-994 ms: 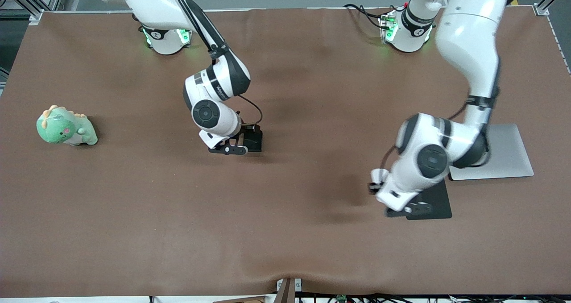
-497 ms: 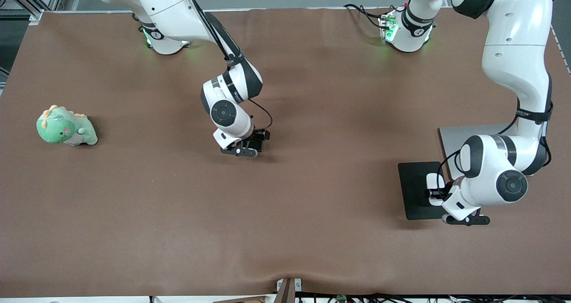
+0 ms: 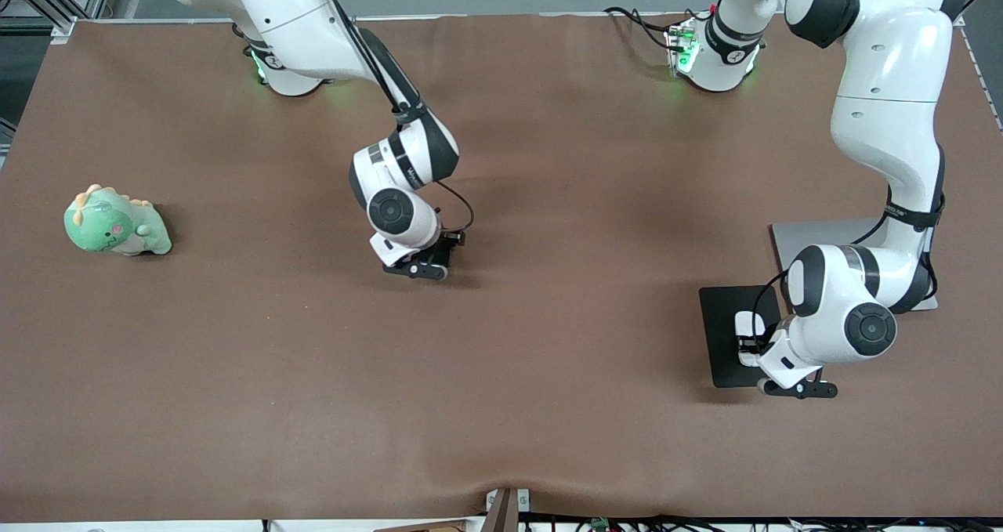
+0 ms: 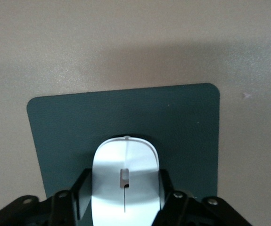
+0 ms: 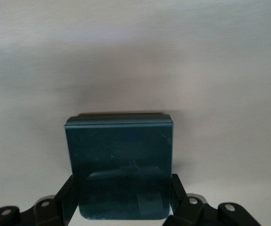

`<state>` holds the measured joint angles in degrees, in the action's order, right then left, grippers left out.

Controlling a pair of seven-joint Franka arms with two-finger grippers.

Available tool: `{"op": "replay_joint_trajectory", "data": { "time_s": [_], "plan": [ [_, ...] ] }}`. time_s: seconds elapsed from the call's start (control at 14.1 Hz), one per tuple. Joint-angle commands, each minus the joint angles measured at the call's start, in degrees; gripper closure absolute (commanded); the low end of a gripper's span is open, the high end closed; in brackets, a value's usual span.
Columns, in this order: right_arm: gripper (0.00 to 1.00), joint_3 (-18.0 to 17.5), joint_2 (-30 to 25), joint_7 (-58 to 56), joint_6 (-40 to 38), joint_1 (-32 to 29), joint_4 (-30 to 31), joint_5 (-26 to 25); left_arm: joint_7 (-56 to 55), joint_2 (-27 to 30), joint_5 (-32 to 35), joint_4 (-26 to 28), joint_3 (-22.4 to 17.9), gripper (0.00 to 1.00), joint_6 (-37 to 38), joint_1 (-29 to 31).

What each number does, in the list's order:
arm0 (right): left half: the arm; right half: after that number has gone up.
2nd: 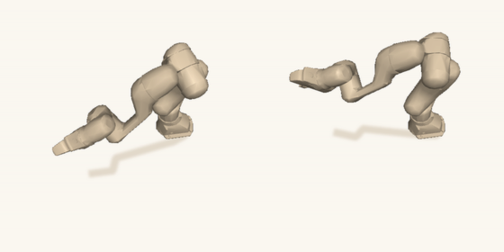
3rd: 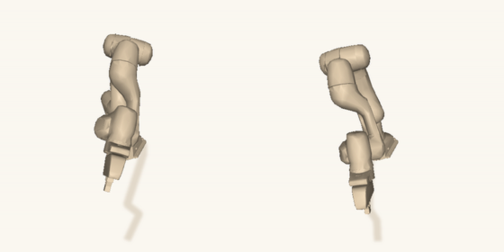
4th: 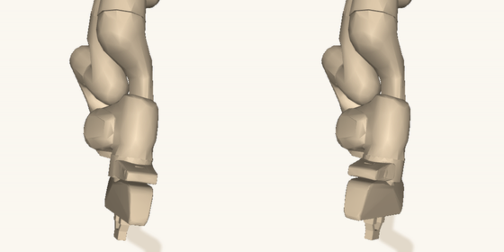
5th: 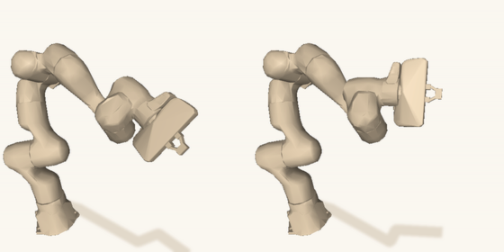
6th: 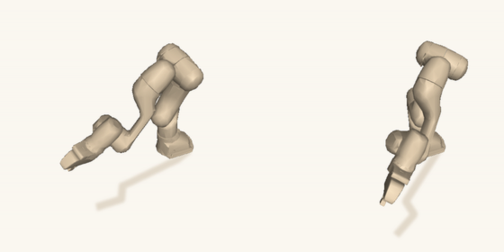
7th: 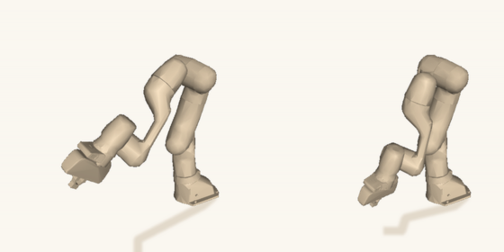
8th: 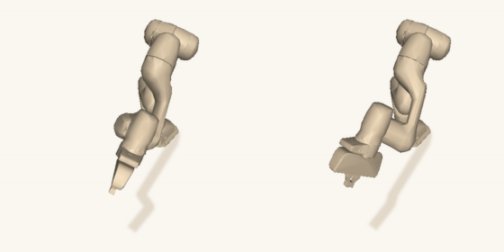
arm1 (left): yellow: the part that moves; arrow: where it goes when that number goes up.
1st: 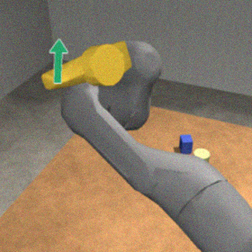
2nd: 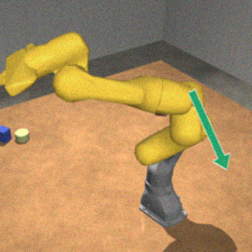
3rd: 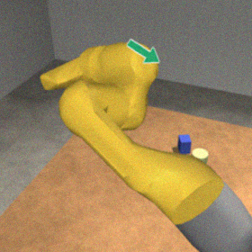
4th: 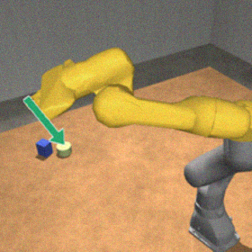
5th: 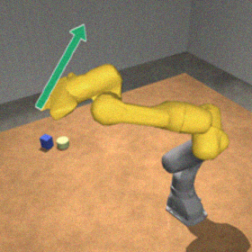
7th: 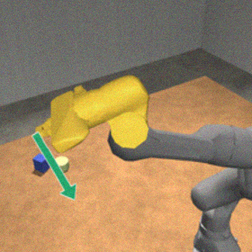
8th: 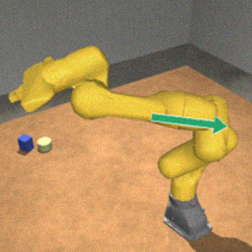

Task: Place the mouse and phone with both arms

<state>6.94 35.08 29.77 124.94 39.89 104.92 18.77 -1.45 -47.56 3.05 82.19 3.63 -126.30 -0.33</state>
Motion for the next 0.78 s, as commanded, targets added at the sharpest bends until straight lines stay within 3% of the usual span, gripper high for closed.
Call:
{"op": "replay_joint_trajectory", "data": {
  "time_s": [0.0,0.14,0.5,0.71],
  "plan": [
    [1.0,0.87,-7.72,-6.38,-7.6,-5.86,2.55,-0.84,-0.13,2.63,0.91,-0.1,0.42,0.0,-0.08,-0.02],
    [1.0,3.51,-10.99,-7.7,-7.69,-6.93,6.5,-1.98,-0.48,6.93,0.91,-0.01,0.42,0.0,1.31,-0.02],
    [1.0,11.77,-14.43,-23.5,-6.21,-11.32,16.0,-9.01,0.31,18.18,0.99,-0.01,0.77,0.0,8.43,-0.02],
    [1.0,19.14,-14.17,-34.83,0.63,-11.59,21.45,-9.55,0.57,26.17,0.65,0.17,1.2,0.0,17.9,-0.28]
  ]
}}
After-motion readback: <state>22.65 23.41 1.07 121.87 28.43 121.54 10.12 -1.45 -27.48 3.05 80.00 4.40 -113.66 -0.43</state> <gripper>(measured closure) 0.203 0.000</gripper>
